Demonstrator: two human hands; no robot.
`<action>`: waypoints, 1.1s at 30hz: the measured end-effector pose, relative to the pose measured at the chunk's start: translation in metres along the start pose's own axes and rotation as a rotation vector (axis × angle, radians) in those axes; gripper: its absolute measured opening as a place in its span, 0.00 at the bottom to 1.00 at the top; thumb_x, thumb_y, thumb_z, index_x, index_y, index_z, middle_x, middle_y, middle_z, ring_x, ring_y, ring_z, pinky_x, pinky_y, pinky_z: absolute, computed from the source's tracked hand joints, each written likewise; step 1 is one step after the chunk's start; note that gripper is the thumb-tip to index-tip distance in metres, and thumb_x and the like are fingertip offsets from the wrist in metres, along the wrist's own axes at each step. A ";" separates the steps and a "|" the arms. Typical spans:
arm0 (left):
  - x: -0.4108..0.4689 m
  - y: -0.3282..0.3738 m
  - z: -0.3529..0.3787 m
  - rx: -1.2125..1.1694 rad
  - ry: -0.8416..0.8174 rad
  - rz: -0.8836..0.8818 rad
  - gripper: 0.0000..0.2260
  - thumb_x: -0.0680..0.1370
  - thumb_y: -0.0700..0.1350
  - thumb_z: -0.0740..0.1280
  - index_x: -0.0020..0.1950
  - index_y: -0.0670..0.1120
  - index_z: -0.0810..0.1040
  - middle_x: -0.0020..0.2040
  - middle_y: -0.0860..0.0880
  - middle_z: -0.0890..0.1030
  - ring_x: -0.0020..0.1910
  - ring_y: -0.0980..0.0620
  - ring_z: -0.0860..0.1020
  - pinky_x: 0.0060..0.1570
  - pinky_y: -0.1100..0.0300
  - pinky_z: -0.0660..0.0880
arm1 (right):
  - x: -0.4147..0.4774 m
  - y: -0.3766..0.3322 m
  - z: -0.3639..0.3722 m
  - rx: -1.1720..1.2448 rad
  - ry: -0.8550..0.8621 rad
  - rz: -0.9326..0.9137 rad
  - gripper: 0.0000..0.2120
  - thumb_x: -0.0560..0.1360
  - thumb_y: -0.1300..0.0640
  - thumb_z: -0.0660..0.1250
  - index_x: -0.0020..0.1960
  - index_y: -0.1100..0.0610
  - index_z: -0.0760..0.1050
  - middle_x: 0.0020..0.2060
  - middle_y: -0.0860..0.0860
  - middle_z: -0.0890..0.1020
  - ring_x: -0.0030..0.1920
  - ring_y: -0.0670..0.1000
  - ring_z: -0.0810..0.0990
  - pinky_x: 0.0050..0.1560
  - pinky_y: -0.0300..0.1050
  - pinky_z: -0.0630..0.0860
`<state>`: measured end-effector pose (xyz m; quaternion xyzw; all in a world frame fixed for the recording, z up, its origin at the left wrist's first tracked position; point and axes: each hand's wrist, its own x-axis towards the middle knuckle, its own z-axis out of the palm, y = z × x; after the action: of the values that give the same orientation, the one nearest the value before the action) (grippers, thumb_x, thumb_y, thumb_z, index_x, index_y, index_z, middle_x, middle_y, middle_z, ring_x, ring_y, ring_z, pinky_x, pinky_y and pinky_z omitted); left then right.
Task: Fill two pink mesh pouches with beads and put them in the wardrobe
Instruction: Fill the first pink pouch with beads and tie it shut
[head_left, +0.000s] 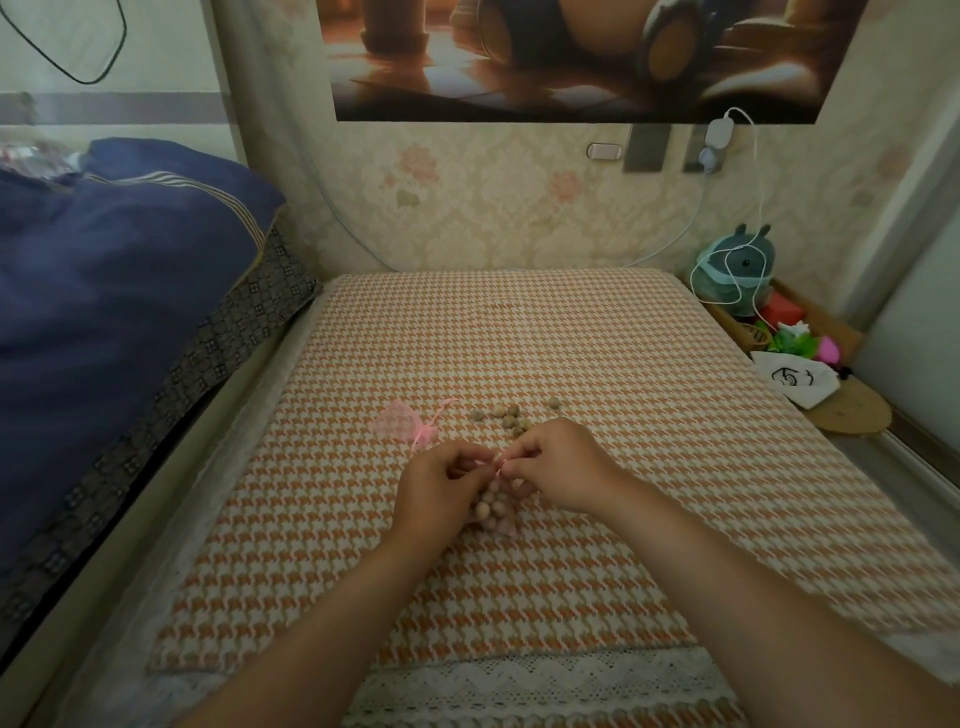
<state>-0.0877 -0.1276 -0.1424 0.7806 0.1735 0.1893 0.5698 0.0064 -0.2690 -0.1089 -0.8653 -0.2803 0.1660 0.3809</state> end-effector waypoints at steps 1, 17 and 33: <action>0.000 0.002 0.001 -0.018 0.009 -0.010 0.09 0.75 0.38 0.74 0.50 0.51 0.81 0.40 0.48 0.85 0.37 0.57 0.82 0.32 0.71 0.76 | -0.001 0.000 -0.001 -0.039 -0.005 -0.022 0.05 0.78 0.58 0.72 0.48 0.54 0.88 0.40 0.46 0.87 0.37 0.44 0.86 0.40 0.37 0.80; 0.021 0.001 -0.006 0.311 -0.222 0.195 0.30 0.70 0.47 0.78 0.67 0.55 0.68 0.39 0.55 0.85 0.40 0.62 0.82 0.45 0.65 0.77 | 0.007 -0.001 -0.011 -0.269 -0.075 -0.396 0.03 0.75 0.57 0.76 0.46 0.49 0.88 0.46 0.41 0.83 0.48 0.41 0.80 0.58 0.45 0.77; 0.008 0.000 -0.001 0.200 -0.102 0.084 0.11 0.73 0.46 0.75 0.51 0.54 0.76 0.38 0.54 0.85 0.40 0.59 0.83 0.45 0.58 0.80 | 0.008 0.005 -0.001 0.017 0.002 -0.129 0.07 0.78 0.57 0.72 0.44 0.47 0.83 0.37 0.42 0.84 0.40 0.39 0.82 0.46 0.42 0.77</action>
<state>-0.0812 -0.1224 -0.1415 0.8486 0.1295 0.1547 0.4890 0.0145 -0.2673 -0.1126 -0.8424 -0.3339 0.1425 0.3982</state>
